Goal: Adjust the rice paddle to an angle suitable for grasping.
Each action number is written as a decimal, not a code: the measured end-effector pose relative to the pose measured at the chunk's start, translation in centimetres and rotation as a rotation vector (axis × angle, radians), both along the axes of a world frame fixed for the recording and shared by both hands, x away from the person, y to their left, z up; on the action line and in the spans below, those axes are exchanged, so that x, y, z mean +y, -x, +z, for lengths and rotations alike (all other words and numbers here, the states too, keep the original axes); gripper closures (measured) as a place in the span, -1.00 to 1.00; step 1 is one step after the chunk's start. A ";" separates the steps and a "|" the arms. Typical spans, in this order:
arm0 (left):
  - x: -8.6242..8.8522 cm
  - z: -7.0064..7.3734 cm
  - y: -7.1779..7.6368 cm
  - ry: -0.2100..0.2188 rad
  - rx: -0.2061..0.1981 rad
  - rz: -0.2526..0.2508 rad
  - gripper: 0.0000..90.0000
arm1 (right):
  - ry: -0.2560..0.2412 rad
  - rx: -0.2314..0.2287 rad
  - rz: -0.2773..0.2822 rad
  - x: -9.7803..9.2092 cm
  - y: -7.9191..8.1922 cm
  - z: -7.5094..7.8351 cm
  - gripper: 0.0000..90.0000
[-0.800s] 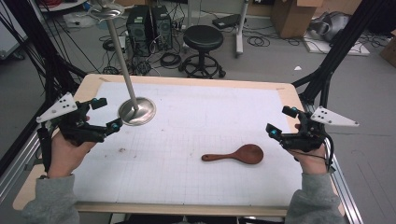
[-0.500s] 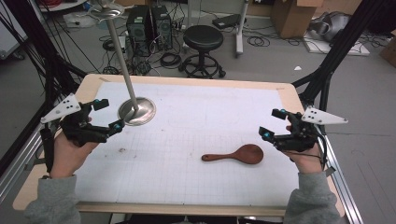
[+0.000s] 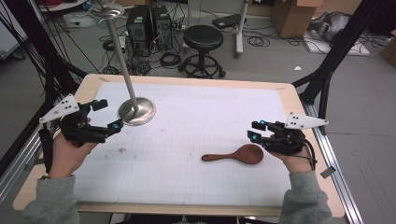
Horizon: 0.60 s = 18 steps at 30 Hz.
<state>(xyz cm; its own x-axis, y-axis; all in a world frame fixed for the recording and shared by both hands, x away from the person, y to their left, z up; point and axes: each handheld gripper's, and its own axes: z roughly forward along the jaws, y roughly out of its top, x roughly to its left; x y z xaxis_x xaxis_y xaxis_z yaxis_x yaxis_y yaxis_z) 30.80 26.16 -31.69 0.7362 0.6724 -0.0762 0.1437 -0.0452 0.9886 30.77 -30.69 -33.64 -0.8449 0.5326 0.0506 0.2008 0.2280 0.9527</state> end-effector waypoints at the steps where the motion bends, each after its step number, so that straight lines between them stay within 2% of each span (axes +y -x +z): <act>1: 0.0 0.0 0.0 0.000 0.000 0.000 -0.96 | 0.006 0.004 0.006 0.1 0.0 -0.1 0.36; 3: 0.0 0.0 0.0 0.003 -0.001 0.003 -0.96 | 0.009 0.007 0.011 0.2 0.0 -0.3 0.40; 5: 0.1 0.0 0.1 0.000 0.000 0.004 -0.96 | 0.041 0.021 0.030 0.7 -0.2 -0.6 0.54; 9: 0.2 -0.1 0.1 -0.004 0.002 0.008 -0.96 | 0.067 0.026 0.050 1.2 -0.5 -0.9 0.69; 10: 0.3 -0.1 0.1 -0.003 0.003 0.011 -0.96 | 0.085 0.028 0.057 1.6 -0.6 -1.2 0.77; 12: 0.3 -0.1 0.2 0.000 0.003 0.014 -0.96 | 0.091 0.037 0.062 1.7 -0.7 -1.3 0.80; 13: 0.4 -0.1 0.2 -0.005 0.004 0.013 -0.96 | 0.105 0.034 0.064 2.1 -0.8 -1.6 0.89; 18: 0.6 -0.1 0.4 -0.003 0.001 0.021 -0.96 | 0.122 0.036 0.077 2.9 -1.0 -2.0 0.98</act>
